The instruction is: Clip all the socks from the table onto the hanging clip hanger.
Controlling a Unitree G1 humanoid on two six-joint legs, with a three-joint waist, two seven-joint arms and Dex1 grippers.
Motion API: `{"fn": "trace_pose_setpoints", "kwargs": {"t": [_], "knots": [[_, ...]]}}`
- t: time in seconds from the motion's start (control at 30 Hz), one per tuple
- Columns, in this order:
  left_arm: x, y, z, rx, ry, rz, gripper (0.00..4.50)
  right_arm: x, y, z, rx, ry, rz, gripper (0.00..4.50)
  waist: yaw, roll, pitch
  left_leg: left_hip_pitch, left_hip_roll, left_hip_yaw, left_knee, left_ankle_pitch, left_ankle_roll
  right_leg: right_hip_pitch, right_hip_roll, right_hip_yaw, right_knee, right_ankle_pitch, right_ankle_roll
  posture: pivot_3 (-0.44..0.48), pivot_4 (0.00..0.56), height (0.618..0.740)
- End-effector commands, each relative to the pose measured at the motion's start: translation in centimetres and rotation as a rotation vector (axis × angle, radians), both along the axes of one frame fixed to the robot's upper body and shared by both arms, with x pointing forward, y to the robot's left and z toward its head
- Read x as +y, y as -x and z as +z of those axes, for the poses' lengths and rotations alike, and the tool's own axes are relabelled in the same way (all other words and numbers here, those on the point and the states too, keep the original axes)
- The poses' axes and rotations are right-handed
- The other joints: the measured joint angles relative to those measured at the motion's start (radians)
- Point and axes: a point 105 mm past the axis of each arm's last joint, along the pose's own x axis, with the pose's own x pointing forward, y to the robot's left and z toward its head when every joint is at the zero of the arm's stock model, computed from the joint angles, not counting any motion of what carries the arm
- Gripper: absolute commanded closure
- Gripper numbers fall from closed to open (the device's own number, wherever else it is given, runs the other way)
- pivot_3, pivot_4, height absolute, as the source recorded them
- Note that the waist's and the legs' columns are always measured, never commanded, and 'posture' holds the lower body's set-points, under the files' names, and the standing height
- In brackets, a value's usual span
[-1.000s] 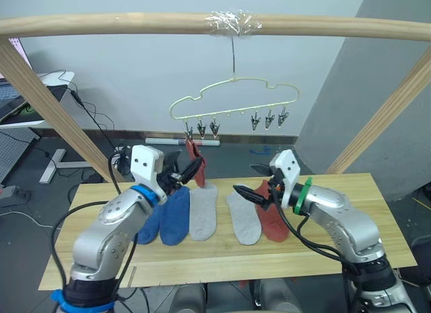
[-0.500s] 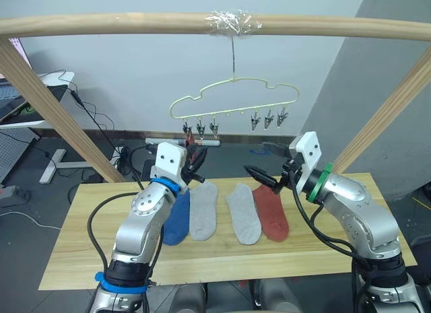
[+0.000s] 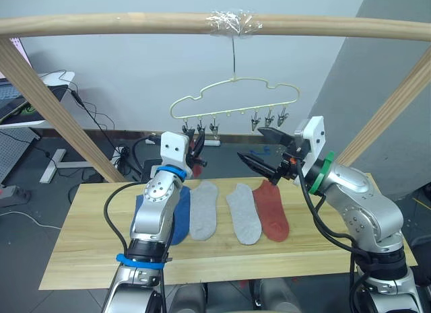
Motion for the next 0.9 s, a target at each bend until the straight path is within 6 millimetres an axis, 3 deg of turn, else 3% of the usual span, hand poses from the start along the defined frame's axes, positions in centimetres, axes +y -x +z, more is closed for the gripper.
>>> {"fn": "trace_pose_setpoints", "kwargs": {"t": [0.03,0.27,0.9], "knots": [[-0.02,-0.37,1.38,-0.064,0.001,0.017,3.1,0.05,0.87,1.84,-0.07,-0.024,0.016,0.0,-0.001,0.0,0.0,0.0,0.0,0.0,0.0,0.0,0.0,0.0,0.0,0.0,0.0,0.0,0.0,-0.077,0.171,0.74],[-0.89,-0.47,1.32,-0.068,0.017,-0.013,3.1,-0.14,0.82,1.98,-0.058,-0.041,0.004,0.0,-0.01,0.0,0.0,0.0,0.0,0.0,0.001,0.0,0.0,0.0,0.0,0.0,0.0,0.0,0.0,-0.083,0.169,0.74],[-0.54,-1.18,2.1,-0.102,0.005,0.022,3.1,0.0,0.76,2.1,-0.058,-0.041,0.007,0.0,-0.019,0.0,0.0,0.0,0.0,0.0,0.006,0.0,0.0,0.002,0.0,0.0,0.002,0.001,0.002,-0.084,0.169,0.74]]}}
